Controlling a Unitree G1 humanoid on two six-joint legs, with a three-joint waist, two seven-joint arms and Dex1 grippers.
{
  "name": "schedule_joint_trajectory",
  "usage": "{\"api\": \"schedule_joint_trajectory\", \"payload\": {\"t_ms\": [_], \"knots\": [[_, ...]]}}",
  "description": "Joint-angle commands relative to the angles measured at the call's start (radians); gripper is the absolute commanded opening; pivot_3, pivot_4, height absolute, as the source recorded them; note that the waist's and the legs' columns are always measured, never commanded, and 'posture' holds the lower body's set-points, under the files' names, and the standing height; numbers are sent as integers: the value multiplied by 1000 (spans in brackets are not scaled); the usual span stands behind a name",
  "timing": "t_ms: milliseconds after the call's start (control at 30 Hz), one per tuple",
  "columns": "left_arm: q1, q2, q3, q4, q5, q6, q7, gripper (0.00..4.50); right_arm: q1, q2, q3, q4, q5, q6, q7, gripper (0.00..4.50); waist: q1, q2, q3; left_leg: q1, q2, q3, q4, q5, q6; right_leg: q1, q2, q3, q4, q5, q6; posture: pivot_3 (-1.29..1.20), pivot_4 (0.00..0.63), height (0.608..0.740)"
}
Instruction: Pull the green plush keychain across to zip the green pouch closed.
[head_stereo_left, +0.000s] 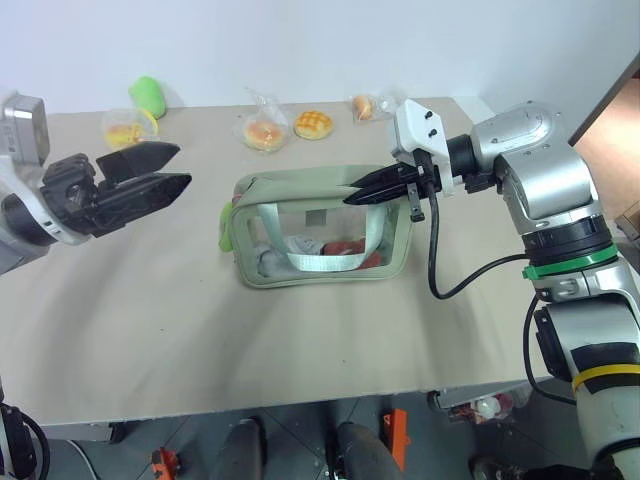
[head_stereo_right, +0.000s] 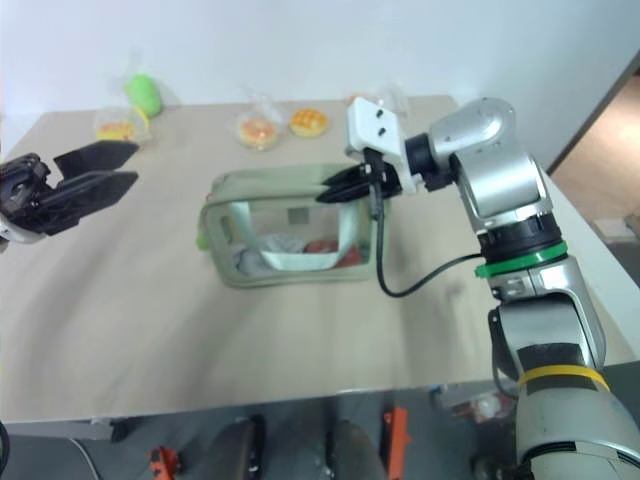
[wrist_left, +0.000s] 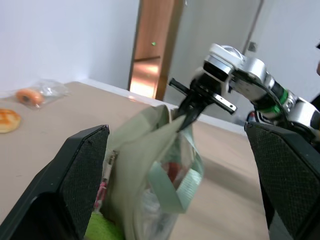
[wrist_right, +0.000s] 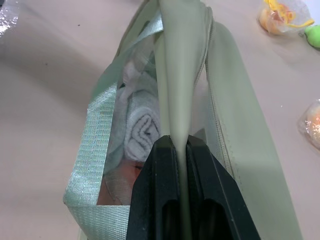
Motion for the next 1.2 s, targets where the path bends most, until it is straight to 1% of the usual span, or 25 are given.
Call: {"api": "schedule_joint_trajectory", "payload": {"t_ms": [33, 167, 300, 500, 633, 800, 900, 967, 1033, 1200], "knots": [[-18, 11, 32, -17, -18, 0, -3, 4500, -6, 6, -43, -43, 22, -5, -10, 37, 0, 0, 0, 0, 0, 0, 0, 0, 0, 0, 0, 0, 0, 0, 0, 0, 150, 740], [-18, 18, 7, -33, -10, 10, -18, 4500, -22, 17, -51, -35, 26, 4, -18, 37, -1, 0, 0, 0, 2, 1, 0, 0, 0, 0, 2, 1, 0, 1, 0, 0, 150, 740], [12, 34, -55, -95, 41, 0, -63, 4500, 13, -2, -59, -107, 70, 41, 25, 37, -1, 0, 0, 1, 2, 1, 0, 0, 0, 0, 3, 1, 0, 1, 0, 0, 150, 740], [14, 47, -123, -110, 119, -22, -111, 4500, 73, -30, -79, -201, 128, 125, 25, 2003, 0, 0, 0, 0, 2, 1, 0, 0, 0, -1, 3, 2, 0, 1, 0, 0, 150, 740], [2, 51, -155, -101, 161, -35, -147, 4500, 86, -59, -123, -225, 168, 168, 14, 3380, 0, 0, 0, 1, 2, 2, 1, 0, 0, 0, 3, 2, 0, 1, 0, 0, 150, 740], [-21, 55, -165, -61, 193, -34, -168, 4500, 55, -128, -259, -200, 275, 249, 13, 3380, 0, 0, 0, 1, 2, 2, 1, 0, 0, 0, 3, 2, 0, 1, 0, 0, 150, 740], [-14, 68, -158, -41, 214, -37, -178, 4500, 72, -174, -296, -214, 294, 257, 10, 3380, 0, 0, 0, 0, 2, 2, 1, 0, 0, 0, 3, 2, 0, 1, 0, 0, 150, 740], [21, 95, -129, 3, 246, -47, -195, 4500, 161, -256, -327, -240, 273, 236, 18, 3380, 0, 0, 0, 0, 2, 2, 1, 0, 0, -1, 3, 2, 0, 1, 0, 0, 150, 740], [42, 113, -103, 40, 258, -49, -200, 4500, 249, -306, -357, -274, 278, 253, 7, 3380, 1, -1, -1, 1, 2, 3, 0, 0, 0, -1, 3, 3, -1, 0, 1, 0, 150, 740], [63, 118, -88, 56, 262, -50, -213, 4500, 399, -336, -368, -344, 279, 251, -44, 3380, -2, 0, 0, 1, 3, 5, 0, -1, 1, -2, 2, 4, 0, 1, 0, 0, 150, 740]]}}
